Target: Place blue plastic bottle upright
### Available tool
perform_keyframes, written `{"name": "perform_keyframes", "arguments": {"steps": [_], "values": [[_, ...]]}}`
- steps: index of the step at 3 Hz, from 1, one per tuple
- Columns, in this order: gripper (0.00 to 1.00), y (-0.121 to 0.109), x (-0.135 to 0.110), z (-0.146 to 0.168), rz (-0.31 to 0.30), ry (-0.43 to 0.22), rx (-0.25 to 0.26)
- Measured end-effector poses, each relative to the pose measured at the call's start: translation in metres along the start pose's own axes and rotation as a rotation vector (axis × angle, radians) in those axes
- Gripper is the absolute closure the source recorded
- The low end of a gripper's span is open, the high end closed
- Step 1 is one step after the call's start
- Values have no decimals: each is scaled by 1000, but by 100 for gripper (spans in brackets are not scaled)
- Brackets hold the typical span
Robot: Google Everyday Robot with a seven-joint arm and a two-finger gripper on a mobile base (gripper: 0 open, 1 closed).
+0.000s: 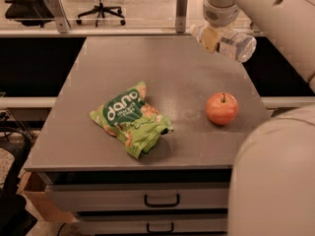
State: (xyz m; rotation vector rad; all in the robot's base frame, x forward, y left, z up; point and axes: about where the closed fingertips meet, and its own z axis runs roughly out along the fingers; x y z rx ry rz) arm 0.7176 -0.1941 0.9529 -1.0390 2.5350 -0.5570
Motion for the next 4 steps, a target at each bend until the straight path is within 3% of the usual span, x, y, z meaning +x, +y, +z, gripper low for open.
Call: {"name": "perform_keyframes", "arguments": {"steps": [1, 2, 3, 4], "values": [[100, 9, 18, 5, 40, -118, -11], [100, 6, 28, 22, 65, -283, -52], [100, -18, 17, 39, 94, -526, -87], [100, -66, -11, 26, 171, -860, -67]]}}
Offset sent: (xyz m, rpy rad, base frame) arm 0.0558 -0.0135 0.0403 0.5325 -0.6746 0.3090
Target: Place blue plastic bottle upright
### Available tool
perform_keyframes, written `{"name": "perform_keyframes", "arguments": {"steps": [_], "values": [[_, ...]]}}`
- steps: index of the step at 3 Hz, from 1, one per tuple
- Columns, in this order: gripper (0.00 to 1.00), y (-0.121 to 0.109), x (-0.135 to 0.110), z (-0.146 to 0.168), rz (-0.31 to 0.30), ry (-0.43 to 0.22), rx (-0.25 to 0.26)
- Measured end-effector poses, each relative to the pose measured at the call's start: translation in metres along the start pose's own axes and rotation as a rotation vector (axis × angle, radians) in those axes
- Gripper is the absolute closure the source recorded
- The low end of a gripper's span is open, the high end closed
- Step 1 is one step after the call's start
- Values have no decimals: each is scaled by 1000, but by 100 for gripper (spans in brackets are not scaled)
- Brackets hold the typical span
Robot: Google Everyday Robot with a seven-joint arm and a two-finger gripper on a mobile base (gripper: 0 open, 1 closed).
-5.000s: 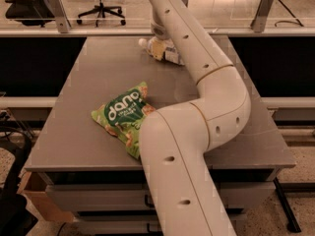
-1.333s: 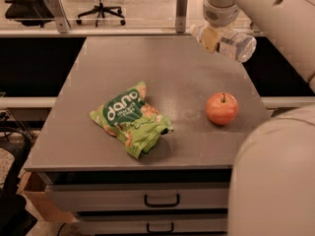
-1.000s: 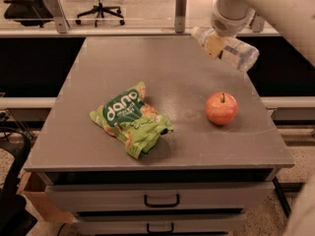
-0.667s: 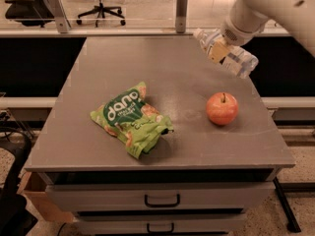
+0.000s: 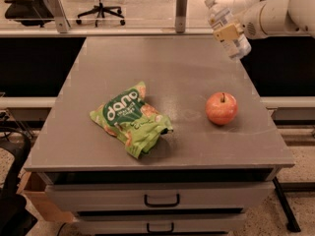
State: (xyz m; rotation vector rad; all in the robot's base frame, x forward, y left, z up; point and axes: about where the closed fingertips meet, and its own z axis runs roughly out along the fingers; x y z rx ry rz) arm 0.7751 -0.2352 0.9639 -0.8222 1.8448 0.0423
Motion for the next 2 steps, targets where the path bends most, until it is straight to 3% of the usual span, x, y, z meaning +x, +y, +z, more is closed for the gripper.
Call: {"name": "perform_keyframes", "arguments": {"steps": [1, 2], "values": [[100, -29, -28, -5, 63, -265, 10], [100, -30, -48, -7, 67, -360, -4]]}}
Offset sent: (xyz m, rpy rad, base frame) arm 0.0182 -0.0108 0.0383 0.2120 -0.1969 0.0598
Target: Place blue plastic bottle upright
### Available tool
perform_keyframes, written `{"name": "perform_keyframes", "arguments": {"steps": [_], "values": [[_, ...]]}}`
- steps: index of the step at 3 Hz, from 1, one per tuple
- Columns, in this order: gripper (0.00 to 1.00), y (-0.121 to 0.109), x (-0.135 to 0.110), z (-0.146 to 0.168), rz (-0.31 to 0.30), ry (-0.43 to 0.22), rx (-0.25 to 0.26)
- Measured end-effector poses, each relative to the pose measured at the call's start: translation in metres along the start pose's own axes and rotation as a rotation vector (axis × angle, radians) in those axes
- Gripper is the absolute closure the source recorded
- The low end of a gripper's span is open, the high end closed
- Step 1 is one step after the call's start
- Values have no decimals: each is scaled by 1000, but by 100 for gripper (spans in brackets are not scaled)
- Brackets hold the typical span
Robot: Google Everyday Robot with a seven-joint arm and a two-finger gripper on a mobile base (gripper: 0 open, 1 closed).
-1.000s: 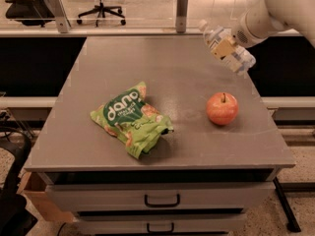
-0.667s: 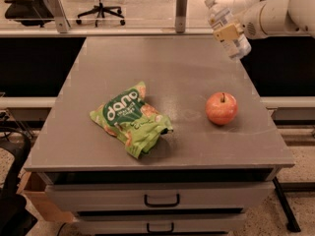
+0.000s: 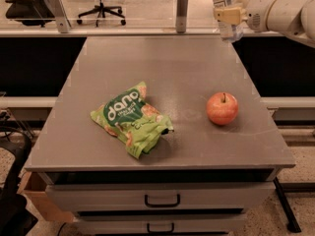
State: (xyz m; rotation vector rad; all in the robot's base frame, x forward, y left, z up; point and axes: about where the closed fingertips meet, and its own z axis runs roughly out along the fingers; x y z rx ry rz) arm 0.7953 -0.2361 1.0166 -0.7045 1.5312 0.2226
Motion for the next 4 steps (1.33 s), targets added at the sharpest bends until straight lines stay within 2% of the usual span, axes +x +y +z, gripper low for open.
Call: {"name": "perform_keyframes", "arguments": {"steps": [1, 2, 3, 4], "values": [[100, 0, 0, 0, 0, 0, 0], [100, 13, 1, 2, 79, -63, -34], [100, 36, 7, 0, 163, -99, -96], [100, 53, 12, -1, 207, -124, -140]]}}
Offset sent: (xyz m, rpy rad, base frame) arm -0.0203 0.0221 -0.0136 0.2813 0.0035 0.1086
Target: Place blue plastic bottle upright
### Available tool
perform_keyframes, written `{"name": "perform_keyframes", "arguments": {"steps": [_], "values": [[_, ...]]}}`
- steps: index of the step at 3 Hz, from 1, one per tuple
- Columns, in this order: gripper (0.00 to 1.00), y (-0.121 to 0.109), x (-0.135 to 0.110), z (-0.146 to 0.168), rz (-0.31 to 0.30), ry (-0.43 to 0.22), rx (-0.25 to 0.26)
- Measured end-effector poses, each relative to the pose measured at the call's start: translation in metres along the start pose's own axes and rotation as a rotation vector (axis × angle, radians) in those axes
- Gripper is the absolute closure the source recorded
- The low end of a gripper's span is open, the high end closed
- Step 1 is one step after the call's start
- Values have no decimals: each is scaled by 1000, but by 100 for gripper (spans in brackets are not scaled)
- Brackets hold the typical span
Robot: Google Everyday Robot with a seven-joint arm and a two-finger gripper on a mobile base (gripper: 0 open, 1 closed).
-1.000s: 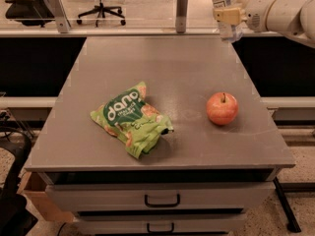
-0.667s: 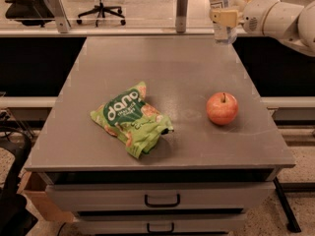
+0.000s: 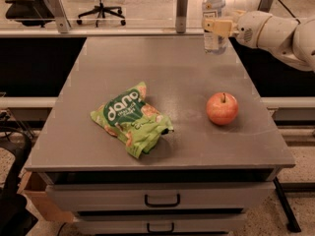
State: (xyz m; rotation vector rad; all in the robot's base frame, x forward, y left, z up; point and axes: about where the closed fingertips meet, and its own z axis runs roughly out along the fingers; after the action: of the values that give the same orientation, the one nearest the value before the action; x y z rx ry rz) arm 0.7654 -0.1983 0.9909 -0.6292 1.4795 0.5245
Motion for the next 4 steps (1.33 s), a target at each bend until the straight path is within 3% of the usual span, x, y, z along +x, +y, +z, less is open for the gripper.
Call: {"name": "perform_keyframes", "arguments": {"steps": [2, 3, 4], "values": [[100, 10, 29, 8, 24, -79, -53], [100, 12, 42, 8, -7, -125, -80], [100, 13, 52, 6, -90, -149, -120]]}}
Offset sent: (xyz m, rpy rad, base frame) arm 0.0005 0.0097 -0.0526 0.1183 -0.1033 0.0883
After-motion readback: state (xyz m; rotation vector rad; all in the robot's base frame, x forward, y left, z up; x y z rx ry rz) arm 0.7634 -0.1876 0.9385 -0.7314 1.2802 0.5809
